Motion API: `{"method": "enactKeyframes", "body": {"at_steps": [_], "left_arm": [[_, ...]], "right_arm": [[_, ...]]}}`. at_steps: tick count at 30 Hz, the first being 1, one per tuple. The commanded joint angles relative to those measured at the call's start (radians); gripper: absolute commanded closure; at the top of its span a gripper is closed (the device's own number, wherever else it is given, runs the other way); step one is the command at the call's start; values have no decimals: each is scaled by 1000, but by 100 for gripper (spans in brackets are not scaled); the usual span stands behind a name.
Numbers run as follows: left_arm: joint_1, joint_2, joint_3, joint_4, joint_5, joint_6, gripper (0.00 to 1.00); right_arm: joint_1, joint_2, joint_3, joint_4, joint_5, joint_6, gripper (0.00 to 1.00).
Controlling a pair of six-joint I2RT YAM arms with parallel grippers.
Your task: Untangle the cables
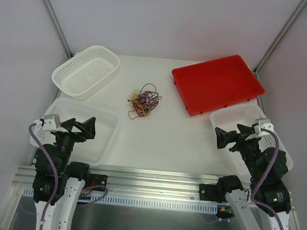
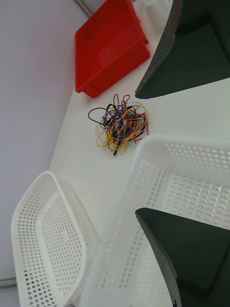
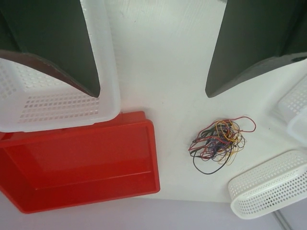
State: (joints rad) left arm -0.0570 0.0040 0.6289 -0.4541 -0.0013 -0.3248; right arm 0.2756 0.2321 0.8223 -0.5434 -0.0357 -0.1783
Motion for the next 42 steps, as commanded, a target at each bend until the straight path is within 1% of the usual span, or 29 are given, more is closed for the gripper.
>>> {"method": "enactKeyframes", "body": {"at_steps": [1,5,6,8,9,10,11,12,13,14,16,17,18,19,21,22,23,25,28,29,30,31,35,38,42], "left_arm": [[6,-131,-27,29,-19,-85,1],[6,-73,-64,28,-3,-151,1],[5,-59,-83,35,0,-201,1],[6,-13,-106,48,67,-247,1],[6,38,-122,57,93,-270,1],[6,68,-127,63,119,-302,1],[6,132,-133,66,176,-310,1],[6,167,-130,66,201,-312,1],[6,203,-126,66,224,-294,1],[6,268,-112,65,275,-274,1],[6,344,-98,54,303,-226,1],[5,364,-86,52,310,-218,1],[5,378,-81,48,313,-215,1],[6,393,-80,45,310,-220,1],[5,393,-83,46,297,-237,1],[5,383,-84,46,291,-235,1],[5,372,-95,46,285,-227,1],[5,326,-110,46,284,-195,1],[5,246,-112,52,343,-131,1],[5,229,-120,55,337,-116,1],[5,215,-126,58,319,-97,1],[6,197,-130,58,295,-91,1],[6,206,-129,57,299,-88,1],[5,223,-129,58,317,-88,1],[6,234,-130,58,328,-89,1]], "right_arm": [[4,61,-20,100,-72,59,3],[4,208,-12,125,-147,129,3],[5,287,-5,128,-167,146,3],[8,386,32,137,-220,161,3],[14,432,46,140,-236,165,3],[23,541,63,143,-245,169,3],[36,591,95,148,-259,169,3],[69,649,115,154,-265,165,3],[91,744,132,170,-263,154,3],[140,797,171,177,-244,145,3],[184,887,221,201,-222,110,3],[226,986,280,209,-204,96,3],[243,1031,306,218,-204,82,3],[255,1131,343,230,-211,62,3],[290,1219,430,250,-228,48,3],[298,1257,451,288,-239,43,3],[315,1336,472,304,-245,33,3],[330,1412,557,333,-266,22,3],[359,1573,679,361,-288,5,3],[372,1608,708,365,-296,3,3],[379,1682,737,369,-302,-3,2],[385,1713,795,369,-306,-6,2],[418,1851,892,373,-279,2,1],[424,1920,904,378,-257,29,4],[424,1926,822,444,-214,51,15]]}}
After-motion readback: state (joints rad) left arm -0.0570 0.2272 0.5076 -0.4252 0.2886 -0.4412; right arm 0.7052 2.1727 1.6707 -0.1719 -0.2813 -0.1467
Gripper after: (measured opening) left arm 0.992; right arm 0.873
